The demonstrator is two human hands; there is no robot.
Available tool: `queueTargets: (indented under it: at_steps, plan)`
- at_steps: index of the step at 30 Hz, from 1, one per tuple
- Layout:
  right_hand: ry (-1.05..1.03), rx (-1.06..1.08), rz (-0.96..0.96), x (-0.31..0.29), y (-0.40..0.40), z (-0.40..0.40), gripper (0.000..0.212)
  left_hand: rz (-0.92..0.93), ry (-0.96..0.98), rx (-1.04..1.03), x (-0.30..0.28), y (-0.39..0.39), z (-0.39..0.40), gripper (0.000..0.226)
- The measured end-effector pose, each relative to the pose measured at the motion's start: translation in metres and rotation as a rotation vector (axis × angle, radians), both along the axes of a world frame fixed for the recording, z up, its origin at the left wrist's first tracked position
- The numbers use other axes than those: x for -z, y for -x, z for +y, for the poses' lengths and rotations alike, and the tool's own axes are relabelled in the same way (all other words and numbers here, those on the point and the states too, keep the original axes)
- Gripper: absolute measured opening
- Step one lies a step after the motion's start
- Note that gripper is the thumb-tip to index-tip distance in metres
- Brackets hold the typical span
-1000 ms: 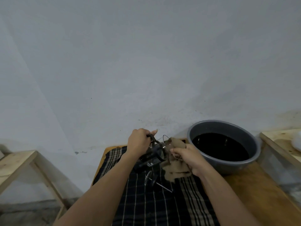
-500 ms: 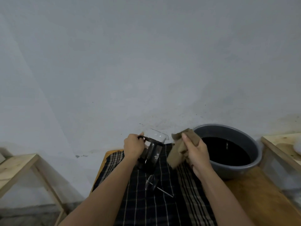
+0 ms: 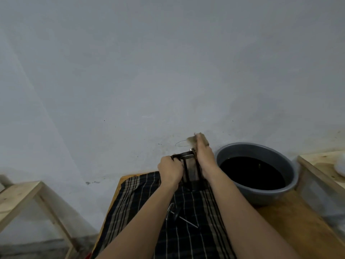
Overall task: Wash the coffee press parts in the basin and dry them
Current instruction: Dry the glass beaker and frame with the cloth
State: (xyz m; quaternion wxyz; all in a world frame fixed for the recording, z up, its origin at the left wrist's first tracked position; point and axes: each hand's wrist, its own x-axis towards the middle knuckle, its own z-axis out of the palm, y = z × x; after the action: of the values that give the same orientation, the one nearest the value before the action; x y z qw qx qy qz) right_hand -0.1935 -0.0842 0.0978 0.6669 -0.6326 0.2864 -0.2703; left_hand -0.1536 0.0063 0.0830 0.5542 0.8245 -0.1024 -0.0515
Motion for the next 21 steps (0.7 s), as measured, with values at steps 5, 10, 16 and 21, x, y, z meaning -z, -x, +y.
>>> queueTargets:
  at_steps: [5, 10, 16, 21]
  plan:
    - [0.558, -0.111, 0.210, 0.014, 0.016, 0.030, 0.054, 0.129, 0.081, -0.123, -0.005, -0.021, 0.001, 0.022]
    - [0.644, -0.172, 0.261, 0.050, 0.032, 0.041, 0.056, 0.136, 0.119, -0.142, -0.012, -0.026, 0.009, 0.027]
    - [0.090, -0.113, 0.119, 0.023, 0.010, 0.011, 0.059, 0.054, 0.035, -0.004, -0.002, -0.021, 0.005, 0.030]
    - [-0.209, -0.144, -0.081, 0.018, 0.006, -0.005, 0.059, 0.164, 0.088, 0.112, 0.003, -0.023, 0.005, 0.025]
